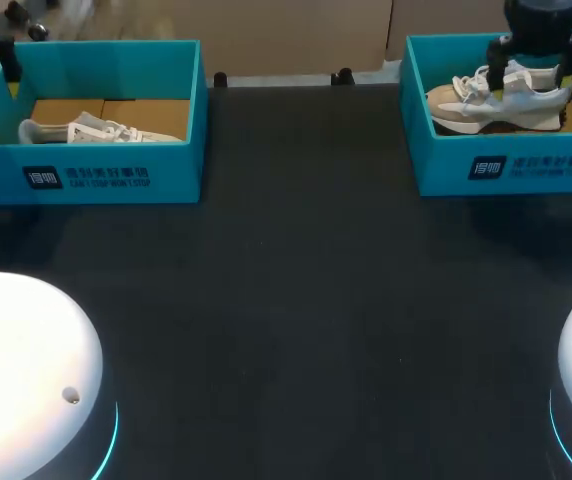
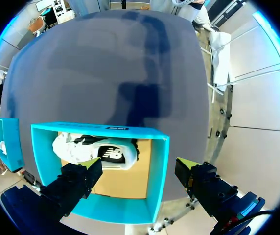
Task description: Take the shoe out of the shoebox, open the shoe tongue, remove and reinsert the insole, then place the shoe into the shoebox
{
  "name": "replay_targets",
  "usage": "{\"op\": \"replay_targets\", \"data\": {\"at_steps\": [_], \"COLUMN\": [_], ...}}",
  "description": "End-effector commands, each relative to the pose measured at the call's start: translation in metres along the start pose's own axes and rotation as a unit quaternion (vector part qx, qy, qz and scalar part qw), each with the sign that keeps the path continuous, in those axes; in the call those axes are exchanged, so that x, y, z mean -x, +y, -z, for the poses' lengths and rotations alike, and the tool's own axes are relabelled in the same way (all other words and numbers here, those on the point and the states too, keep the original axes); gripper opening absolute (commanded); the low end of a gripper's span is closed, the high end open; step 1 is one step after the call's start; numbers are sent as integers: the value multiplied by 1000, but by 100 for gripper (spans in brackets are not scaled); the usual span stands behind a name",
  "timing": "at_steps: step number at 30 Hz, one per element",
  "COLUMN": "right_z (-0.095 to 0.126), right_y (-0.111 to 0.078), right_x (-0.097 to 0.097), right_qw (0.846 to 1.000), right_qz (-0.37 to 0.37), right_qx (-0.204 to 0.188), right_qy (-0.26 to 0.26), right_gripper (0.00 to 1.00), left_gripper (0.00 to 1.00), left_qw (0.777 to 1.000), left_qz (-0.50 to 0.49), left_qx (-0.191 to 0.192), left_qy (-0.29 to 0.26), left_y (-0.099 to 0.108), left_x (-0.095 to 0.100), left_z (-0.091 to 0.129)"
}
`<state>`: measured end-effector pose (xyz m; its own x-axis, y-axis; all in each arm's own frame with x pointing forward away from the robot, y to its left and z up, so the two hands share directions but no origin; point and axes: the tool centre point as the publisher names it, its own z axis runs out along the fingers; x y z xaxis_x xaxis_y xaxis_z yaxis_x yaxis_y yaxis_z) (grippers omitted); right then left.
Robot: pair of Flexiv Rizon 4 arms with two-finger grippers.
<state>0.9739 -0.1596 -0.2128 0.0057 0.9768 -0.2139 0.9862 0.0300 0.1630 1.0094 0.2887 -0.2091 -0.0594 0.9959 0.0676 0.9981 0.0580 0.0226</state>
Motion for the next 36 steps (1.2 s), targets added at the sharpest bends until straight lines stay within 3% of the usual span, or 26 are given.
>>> {"op": "replay_targets", "data": {"at_steps": [1,12,14,18,23,24,36], "right_z": [-5,-5,-14,-36,-58,-63,-63], "right_y": [31,31,45,74,98,101,101], "right_x": [-5,-5,0,21,54,60,60], "right_qw": [999,999,999,999,999,998,998], "right_qz": [0,0,-25,-45,-49,-52,-52], "right_qx": [-37,-37,-24,-25,-21,-39,-39], "right_qy": [-5,-5,24,-10,5,-7,-7], "right_gripper": [100,100,100,100,100,100,100], "left_gripper": [100,100,100,100,100,100,100], "left_qw": [1000,1000,1000,1000,1000,1000,1000], "left_qz": [0,0,0,0,0,0,0], "left_qx": [2,2,2,2,2,2,2], "left_qy": [1,1,1,1,1,1,1], "left_y": [-2,-2,-2,-2,-2,-2,-2], "left_x": [0,0,0,0,0,0,0], "left_z": [0,0,0,0,0,0,0]}}
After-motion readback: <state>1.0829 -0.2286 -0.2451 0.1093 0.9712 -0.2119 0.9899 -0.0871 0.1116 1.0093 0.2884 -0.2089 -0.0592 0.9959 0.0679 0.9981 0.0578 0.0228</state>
